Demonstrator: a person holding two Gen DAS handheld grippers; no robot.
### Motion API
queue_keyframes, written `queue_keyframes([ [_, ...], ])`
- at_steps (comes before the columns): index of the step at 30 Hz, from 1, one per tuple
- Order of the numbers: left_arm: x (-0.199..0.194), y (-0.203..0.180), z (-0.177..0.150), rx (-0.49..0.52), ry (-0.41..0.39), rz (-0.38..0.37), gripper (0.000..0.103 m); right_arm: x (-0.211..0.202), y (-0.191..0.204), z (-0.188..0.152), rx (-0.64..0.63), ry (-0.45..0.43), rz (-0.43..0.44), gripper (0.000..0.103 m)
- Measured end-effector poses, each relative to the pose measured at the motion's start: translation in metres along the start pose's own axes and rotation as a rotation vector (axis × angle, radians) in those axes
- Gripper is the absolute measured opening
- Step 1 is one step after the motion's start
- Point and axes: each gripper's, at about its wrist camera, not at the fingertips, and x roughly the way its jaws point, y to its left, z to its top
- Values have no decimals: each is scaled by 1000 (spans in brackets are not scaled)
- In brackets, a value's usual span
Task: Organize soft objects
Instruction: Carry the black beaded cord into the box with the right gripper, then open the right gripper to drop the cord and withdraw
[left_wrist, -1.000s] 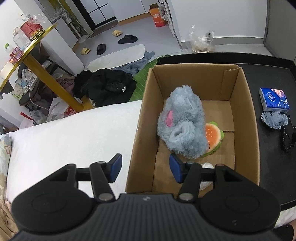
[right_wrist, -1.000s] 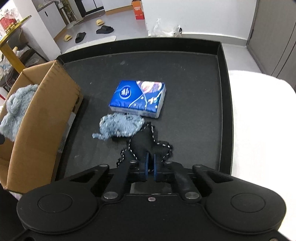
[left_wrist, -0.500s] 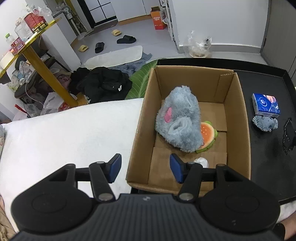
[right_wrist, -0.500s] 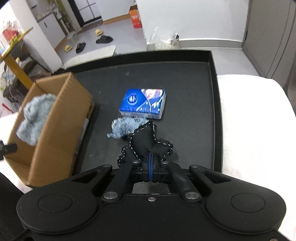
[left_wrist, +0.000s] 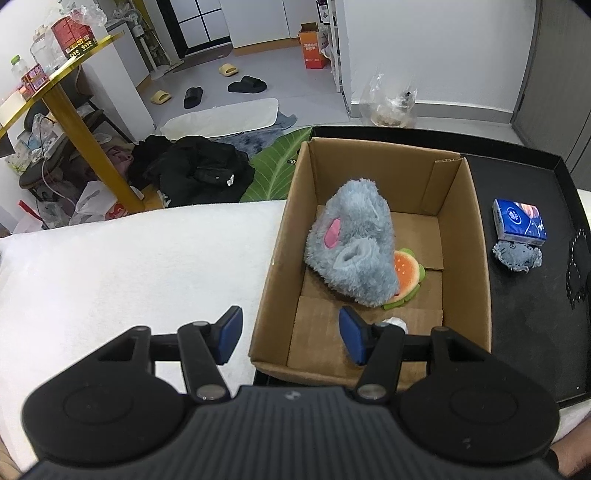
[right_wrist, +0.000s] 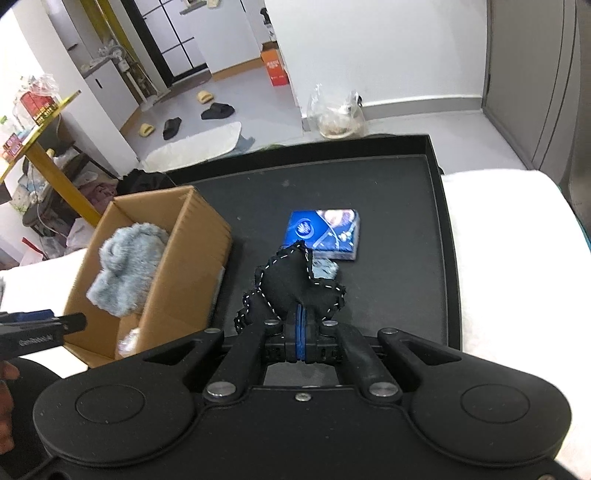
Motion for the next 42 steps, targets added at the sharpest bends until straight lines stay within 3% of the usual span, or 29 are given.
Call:
queue_keyframes([
  [16,2,10,-1,-56,-27,-33,56,-12,58,18,-72,-91,108,0],
  [29,17,31,3,-174,1,-90,55,-1,98,31,-110,-103,120,0],
  [32,20,40,2,-235,3,-82,49,2,109,33,-134,-103,121,0],
  [36,25,43,3,-237,22,-99,26,10,119,33,-156,-86,120,0],
  [42,32,47,2,-247,36,-102,14,18,124,32,-161,-70,107,0],
])
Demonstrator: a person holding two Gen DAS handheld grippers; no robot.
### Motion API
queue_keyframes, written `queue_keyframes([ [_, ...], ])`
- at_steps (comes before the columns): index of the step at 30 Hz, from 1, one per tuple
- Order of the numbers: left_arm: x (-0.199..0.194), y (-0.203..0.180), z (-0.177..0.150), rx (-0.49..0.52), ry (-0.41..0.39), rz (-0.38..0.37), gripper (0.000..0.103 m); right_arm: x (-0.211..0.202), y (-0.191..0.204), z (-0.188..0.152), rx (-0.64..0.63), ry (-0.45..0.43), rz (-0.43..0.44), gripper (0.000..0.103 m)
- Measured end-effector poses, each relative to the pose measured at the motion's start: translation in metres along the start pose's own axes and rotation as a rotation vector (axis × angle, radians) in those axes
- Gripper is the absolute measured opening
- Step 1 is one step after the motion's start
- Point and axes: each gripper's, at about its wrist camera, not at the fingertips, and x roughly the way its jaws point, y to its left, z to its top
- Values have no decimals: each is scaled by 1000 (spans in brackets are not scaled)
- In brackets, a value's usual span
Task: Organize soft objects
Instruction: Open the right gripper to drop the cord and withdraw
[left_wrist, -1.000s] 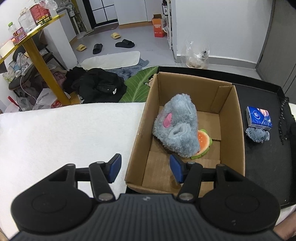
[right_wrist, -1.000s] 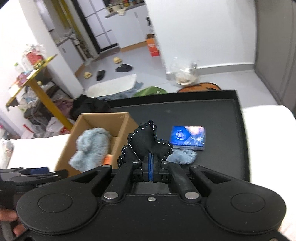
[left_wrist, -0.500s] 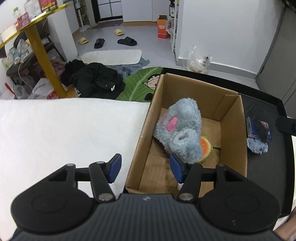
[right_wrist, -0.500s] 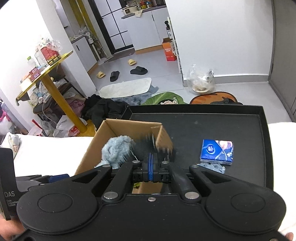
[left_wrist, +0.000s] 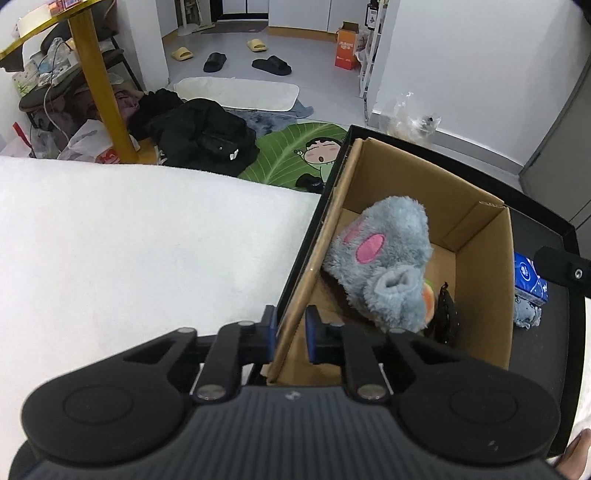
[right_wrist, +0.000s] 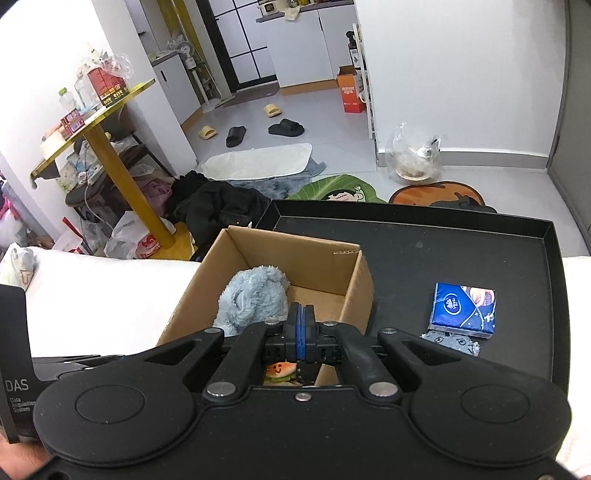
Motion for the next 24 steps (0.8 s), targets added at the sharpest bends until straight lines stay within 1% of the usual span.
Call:
queue_keyframes([
  [9,1,2,-2,-7,-7,-6,14,3,-2,0,27,24,-3,2],
  [14,0,2,-2,-14,-9,-8,14,2,-5,-2,13,45,-1,6],
  [15,0,2,-2,-11,-8,-7,14,1,-7,-3,11,47,-5,9],
  [16,-1,2,-2,-8,-7,-6,14,0,-9,-3,8,49,-10,16],
  [17,-1,2,-1,-5,-6,-5,14,-2,-11,-4,8,49,-12,20],
  [18,-2,2,-2,-1,-6,-3,14,-4,-14,-4,10,47,-16,27],
  [19,-3,1,-2,4,-9,-2,15,-6,-17,-5,10,45,-18,28],
  [20,-3,0,-1,10,-10,-6,18,-7,-20,-5,7,46,-20,29],
  [21,-4,-1,-2,18,-10,-12,18,-8,-24,-5,6,49,-23,32],
  [23,-4,-4,-2,30,-11,3,20,-10,-32,-6,7,45,-38,39],
  [24,-5,-5,-3,36,-12,6,21,-11,-35,-6,8,42,-45,44],
])
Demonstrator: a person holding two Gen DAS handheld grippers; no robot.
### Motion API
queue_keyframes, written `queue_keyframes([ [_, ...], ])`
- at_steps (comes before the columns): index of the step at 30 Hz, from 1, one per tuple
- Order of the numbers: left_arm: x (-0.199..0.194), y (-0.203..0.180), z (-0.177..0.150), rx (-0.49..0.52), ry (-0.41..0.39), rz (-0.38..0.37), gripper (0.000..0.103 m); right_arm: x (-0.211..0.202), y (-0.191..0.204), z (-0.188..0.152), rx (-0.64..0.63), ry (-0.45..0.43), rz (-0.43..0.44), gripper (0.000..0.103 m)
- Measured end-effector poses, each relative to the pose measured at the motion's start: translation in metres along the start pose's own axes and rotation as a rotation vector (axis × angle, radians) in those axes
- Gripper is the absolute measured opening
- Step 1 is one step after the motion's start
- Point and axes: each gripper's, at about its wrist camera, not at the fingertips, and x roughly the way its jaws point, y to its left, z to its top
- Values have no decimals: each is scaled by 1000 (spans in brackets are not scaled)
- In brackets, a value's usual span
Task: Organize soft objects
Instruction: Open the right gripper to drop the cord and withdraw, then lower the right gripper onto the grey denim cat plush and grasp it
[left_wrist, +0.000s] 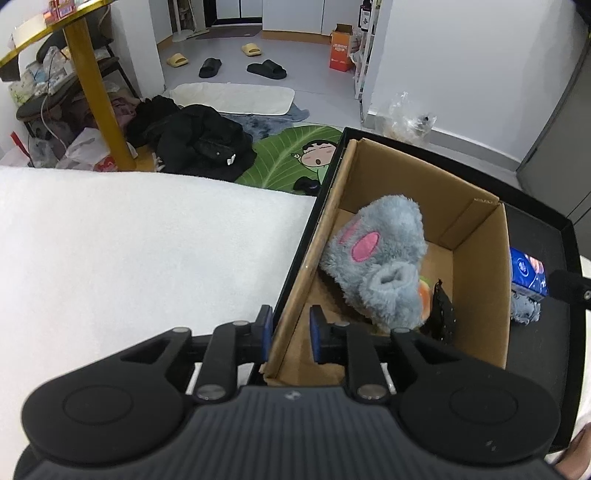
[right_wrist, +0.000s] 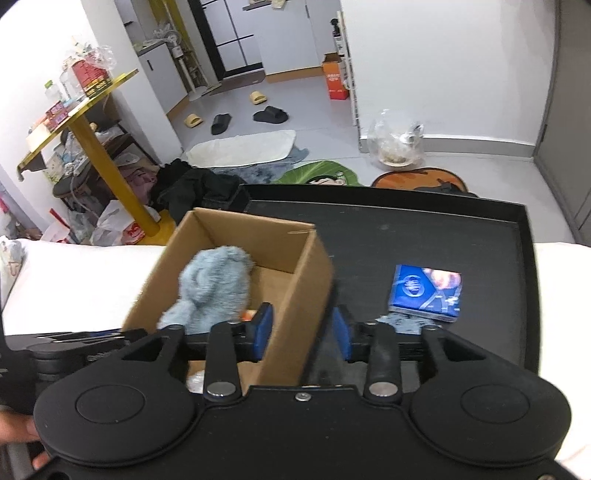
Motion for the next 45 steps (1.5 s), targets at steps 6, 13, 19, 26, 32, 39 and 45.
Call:
queue_keyframes([
  [6,-2,-12,0,34,-14,32,28,-5,-26,-5,25,-8,-29,53],
  [13,-5,-20,-1,67,-27,71,39,-8,-55,-8,54,-34,-53,70],
  [19,-6,-28,1,100,-31,94,44,-8,-79,-15,97,-86,-61,85],
  [26,-7,-37,-1,151,-48,132,46,3,-95,-27,138,-135,-50,91],
  [32,-5,-43,-1,174,-48,151,48,16,-100,-39,157,-151,-56,93],
  [39,-2,-44,-1,183,-38,170,49,31,-104,-43,165,-166,-63,92],
  [45,0,-46,0,180,-33,181,49,45,-106,-39,139,-174,-82,90],
])
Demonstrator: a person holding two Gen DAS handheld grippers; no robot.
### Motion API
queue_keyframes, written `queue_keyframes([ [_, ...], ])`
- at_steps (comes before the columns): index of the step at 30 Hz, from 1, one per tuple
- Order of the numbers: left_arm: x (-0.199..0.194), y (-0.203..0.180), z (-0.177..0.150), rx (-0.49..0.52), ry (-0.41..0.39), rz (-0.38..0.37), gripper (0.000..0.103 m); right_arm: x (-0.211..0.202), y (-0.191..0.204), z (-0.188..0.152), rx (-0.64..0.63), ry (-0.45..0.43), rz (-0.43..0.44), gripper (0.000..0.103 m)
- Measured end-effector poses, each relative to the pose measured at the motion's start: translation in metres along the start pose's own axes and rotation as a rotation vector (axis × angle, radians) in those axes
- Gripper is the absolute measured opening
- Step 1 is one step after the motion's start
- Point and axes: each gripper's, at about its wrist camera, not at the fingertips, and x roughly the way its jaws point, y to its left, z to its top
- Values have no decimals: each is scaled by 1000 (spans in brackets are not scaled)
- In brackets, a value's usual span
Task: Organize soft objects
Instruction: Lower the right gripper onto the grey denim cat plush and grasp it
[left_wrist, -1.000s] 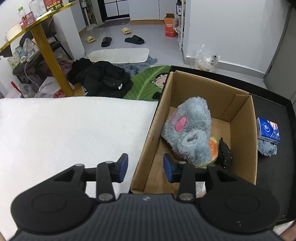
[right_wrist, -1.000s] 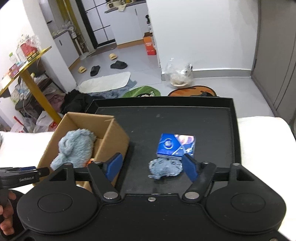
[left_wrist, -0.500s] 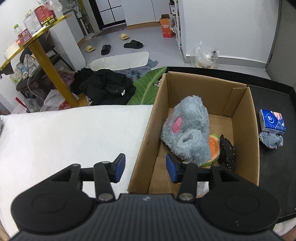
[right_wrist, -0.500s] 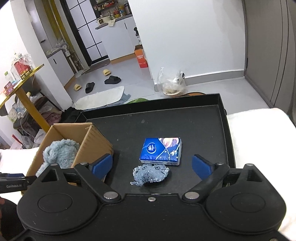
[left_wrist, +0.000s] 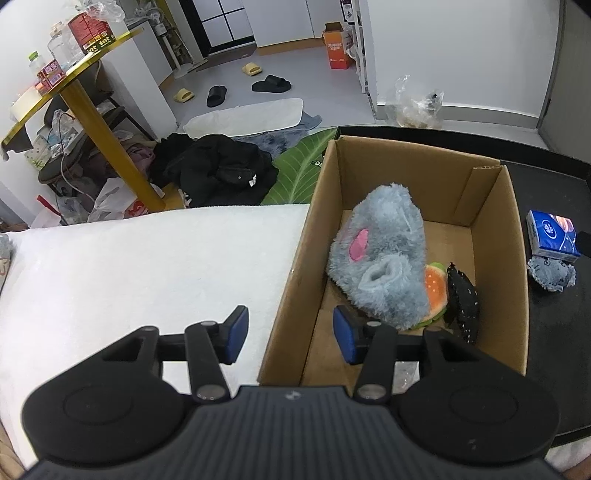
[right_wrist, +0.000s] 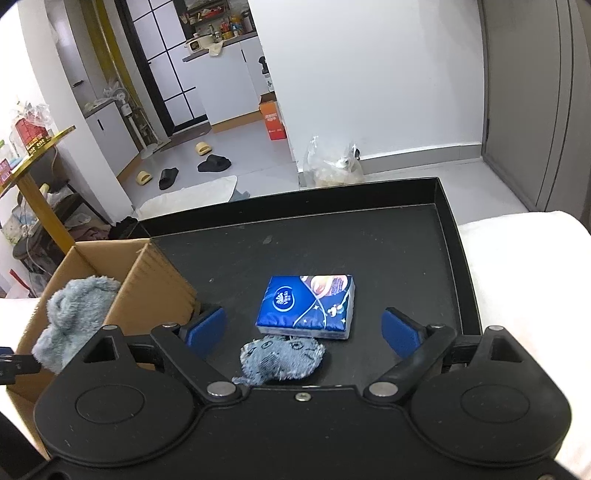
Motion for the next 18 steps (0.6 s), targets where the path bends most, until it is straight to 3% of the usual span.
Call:
queue_keyframes([
  [6,1,-1,0,4,-1,0,49,10,3,-4,-14,65,23,88],
  [14,0,-1,-1,9,-3,2,50,23,23,-15,-150,120,10,71],
  [16,0,-1,-1,9,-5,1,50,23,25,-16,-175,124,7,50],
  [18,0,-1,-1,6,-5,0,50,24,23,-17,-187,146,-2,36],
])
